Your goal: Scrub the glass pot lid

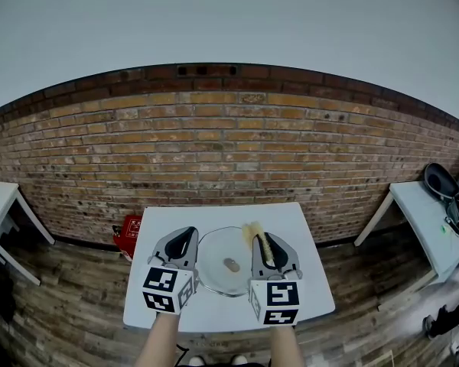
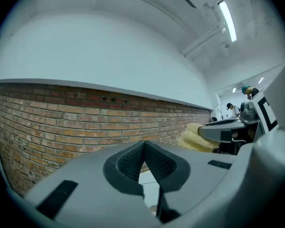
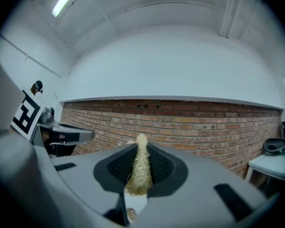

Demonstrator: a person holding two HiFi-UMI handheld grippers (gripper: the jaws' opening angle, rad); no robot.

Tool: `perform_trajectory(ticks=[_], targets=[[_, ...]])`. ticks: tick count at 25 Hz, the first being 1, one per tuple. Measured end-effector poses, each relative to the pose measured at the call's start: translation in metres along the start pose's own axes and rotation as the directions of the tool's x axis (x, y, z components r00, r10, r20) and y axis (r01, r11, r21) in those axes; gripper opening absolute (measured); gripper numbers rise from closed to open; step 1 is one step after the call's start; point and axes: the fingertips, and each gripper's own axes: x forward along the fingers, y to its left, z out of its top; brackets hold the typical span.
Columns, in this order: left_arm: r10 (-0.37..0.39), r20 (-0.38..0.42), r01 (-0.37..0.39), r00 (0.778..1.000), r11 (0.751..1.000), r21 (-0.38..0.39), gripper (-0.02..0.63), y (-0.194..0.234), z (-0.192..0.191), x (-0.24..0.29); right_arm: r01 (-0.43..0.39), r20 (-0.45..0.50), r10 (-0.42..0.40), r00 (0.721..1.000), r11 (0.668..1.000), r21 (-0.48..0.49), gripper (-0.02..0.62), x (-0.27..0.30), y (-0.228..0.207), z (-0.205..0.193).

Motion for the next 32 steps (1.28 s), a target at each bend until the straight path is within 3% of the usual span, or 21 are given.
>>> perform_trajectory(ticks=[32], targets=[[0.018,0.024,-0.018,1.000,1.000,0.014,0.011,-0.001,0.008,0.008,-0.024,0.037,0.023,0.999,1.000,0.017,0.057,0.008,-0.010,0.000]])
